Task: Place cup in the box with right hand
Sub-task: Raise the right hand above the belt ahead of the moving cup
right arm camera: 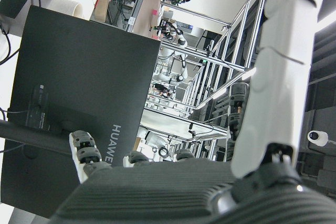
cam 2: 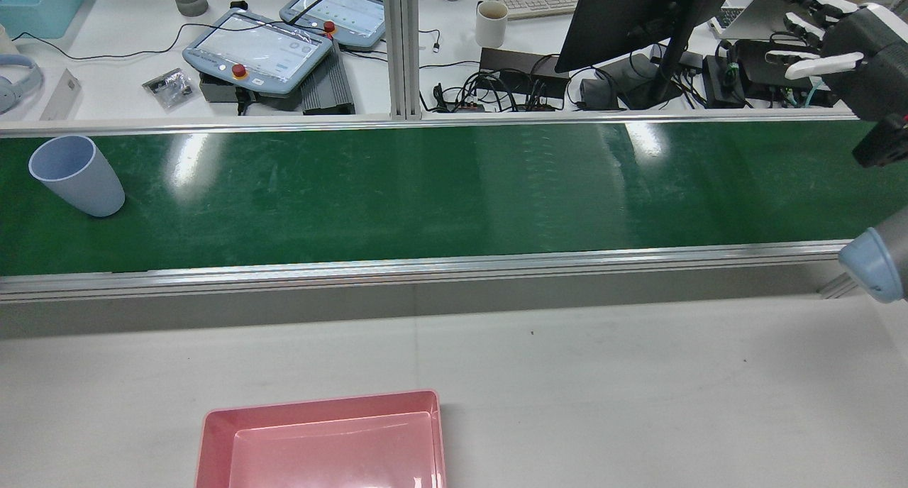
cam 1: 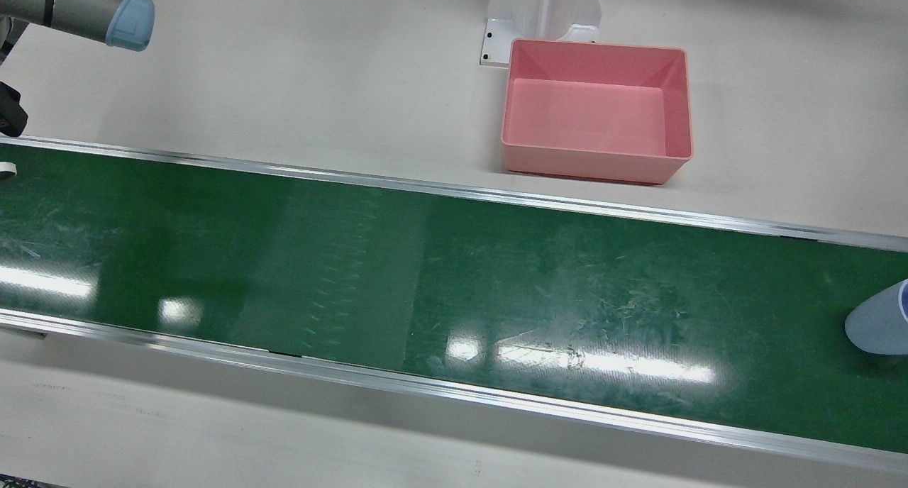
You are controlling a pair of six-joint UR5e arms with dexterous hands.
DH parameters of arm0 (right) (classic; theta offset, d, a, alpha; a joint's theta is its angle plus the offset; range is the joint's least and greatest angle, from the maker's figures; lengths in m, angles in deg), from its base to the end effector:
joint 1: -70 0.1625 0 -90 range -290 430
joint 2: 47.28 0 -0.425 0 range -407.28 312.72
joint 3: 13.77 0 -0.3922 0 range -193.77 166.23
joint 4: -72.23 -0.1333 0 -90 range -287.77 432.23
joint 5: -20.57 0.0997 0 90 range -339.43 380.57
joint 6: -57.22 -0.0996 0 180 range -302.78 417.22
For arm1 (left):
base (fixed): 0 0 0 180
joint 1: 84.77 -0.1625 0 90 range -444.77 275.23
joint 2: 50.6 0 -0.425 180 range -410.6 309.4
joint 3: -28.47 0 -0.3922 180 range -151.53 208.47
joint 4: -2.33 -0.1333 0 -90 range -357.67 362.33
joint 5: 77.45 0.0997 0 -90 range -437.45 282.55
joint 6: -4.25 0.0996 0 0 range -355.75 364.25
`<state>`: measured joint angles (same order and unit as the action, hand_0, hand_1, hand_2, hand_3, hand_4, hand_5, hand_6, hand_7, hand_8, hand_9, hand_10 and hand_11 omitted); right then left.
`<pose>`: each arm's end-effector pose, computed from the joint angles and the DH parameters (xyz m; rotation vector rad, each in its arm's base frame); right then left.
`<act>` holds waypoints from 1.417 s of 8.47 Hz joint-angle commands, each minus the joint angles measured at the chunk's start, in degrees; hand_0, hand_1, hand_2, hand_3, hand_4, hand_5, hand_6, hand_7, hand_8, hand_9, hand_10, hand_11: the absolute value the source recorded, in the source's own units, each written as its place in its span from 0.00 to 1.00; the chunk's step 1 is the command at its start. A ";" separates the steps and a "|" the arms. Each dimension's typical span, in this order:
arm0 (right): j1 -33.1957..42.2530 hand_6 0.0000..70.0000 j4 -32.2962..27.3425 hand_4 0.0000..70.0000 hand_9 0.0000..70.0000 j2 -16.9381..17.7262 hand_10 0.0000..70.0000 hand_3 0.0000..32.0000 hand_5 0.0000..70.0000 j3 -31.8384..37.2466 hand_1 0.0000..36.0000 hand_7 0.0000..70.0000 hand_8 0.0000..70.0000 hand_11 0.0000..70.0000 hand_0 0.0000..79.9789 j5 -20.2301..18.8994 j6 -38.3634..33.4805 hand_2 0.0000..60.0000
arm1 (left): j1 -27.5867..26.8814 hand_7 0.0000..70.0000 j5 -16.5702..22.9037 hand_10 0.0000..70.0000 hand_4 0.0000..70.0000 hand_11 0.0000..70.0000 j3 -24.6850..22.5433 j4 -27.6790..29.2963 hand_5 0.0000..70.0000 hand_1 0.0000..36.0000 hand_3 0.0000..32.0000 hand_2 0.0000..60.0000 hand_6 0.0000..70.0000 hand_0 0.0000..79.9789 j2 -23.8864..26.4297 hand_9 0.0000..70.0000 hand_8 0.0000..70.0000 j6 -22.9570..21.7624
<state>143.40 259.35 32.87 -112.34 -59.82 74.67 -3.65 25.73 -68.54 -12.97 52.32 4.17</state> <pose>-0.0165 -0.5801 0.5358 0.1716 -2.2466 1.8176 -0.0215 -0.5787 0.5346 -0.3898 2.0907 -1.9259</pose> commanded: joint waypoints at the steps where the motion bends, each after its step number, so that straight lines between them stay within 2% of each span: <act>1: -0.45 0.00 -0.09 0.26 0.00 -0.26 0.09 1.00 0.06 -0.13 0.27 0.00 0.00 0.15 0.67 0.41 0.13 0.00 | 0.00 0.00 0.00 0.00 0.00 0.00 0.06 0.00 0.00 0.00 0.00 0.00 0.00 0.00 0.00 0.00 0.00 0.00; 2: -0.45 0.00 -0.09 0.29 0.00 -0.26 0.09 1.00 0.06 -0.22 0.26 0.00 0.00 0.15 0.67 1.10 0.13 0.00 | 0.00 0.00 0.00 0.00 0.00 0.00 -0.03 0.00 0.00 0.00 0.00 0.00 0.00 0.00 0.00 0.00 0.00 0.00; 3: -0.54 0.00 -0.09 0.43 0.03 -0.35 0.10 1.00 0.06 -0.22 0.25 0.05 0.00 0.16 0.67 2.07 0.21 0.00 | 0.00 0.00 0.00 0.00 0.00 0.00 -0.03 0.00 0.00 0.00 0.00 0.00 0.00 0.00 0.00 0.00 0.00 0.00; 4: -0.63 0.05 -0.18 0.78 0.12 -0.78 0.11 0.07 0.05 -0.13 0.24 0.16 0.05 0.17 0.68 2.08 0.22 0.00 | 0.00 0.00 0.00 0.00 0.00 0.00 -0.03 0.00 0.00 0.00 0.00 0.00 0.00 0.00 0.00 0.00 0.00 0.00; 5: -0.63 0.10 -0.26 1.00 0.20 -1.14 0.14 0.00 0.04 -0.22 0.25 0.31 0.10 0.20 0.69 1.99 0.39 0.00 | 0.00 0.00 0.00 0.00 0.00 0.00 -0.03 0.00 0.00 0.00 0.00 0.00 0.00 0.00 0.00 0.00 0.00 0.00; 6: -0.54 0.12 -0.27 1.00 0.19 -1.14 0.15 0.00 0.03 -0.13 0.16 0.44 0.11 0.22 0.64 2.08 0.39 0.01 | 0.00 0.00 0.00 0.00 0.00 0.00 -0.03 0.00 0.00 0.00 0.00 0.00 0.00 0.00 0.00 0.00 0.00 0.00; 7: -0.63 0.11 -0.35 0.61 0.06 -1.23 0.16 0.00 0.05 0.13 0.00 0.38 0.17 0.22 0.49 2.17 0.57 0.00 | 0.00 0.00 0.00 0.00 0.00 0.00 -0.03 0.00 0.00 0.00 0.00 0.00 0.00 0.00 0.00 0.00 0.00 0.00; 8: -0.72 0.20 -0.35 0.25 0.35 -1.23 0.50 0.00 0.11 0.31 0.00 0.70 0.36 0.71 0.44 2.60 0.74 0.00 | 0.00 0.00 0.00 0.00 0.00 0.00 -0.03 0.00 0.00 0.00 0.00 0.00 0.00 0.00 0.00 0.00 0.00 0.00; 9: -0.80 0.37 -0.35 0.35 0.89 -1.23 0.73 0.00 0.14 0.31 0.00 1.00 0.64 1.00 0.47 2.78 0.74 0.00 | 0.00 0.00 0.00 0.00 0.00 0.00 -0.03 0.00 0.00 0.00 0.00 0.00 0.00 0.00 0.00 0.00 0.00 0.00; 10: -0.89 0.55 -0.35 0.32 1.00 -1.92 1.00 0.00 0.20 0.31 0.00 1.00 0.96 1.00 0.46 2.69 0.57 0.00 | 0.00 0.00 0.00 0.00 0.00 0.00 -0.03 0.00 0.00 0.00 0.00 0.00 0.00 0.00 0.00 0.00 0.00 0.00; 11: -0.89 0.59 -0.35 0.05 1.00 -2.02 1.00 0.00 0.23 0.22 0.00 1.00 1.00 1.00 0.18 2.69 0.31 0.00 | 0.00 0.00 0.00 0.00 0.00 0.00 -0.03 0.00 0.00 0.00 0.00 0.00 0.00 0.00 0.00 0.00 0.00 0.00; 12: -0.81 0.42 -0.35 0.00 0.85 -2.02 0.73 0.00 0.17 0.22 0.00 1.00 0.68 1.00 0.37 2.69 0.30 0.00 | 0.00 0.00 0.00 0.00 0.00 0.00 -0.03 0.00 0.00 0.00 0.00 0.00 0.00 0.00 0.00 0.00 0.00 0.00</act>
<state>142.56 259.00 31.13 -112.08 -57.15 75.18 -3.65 25.73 -68.56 -12.97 52.32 4.16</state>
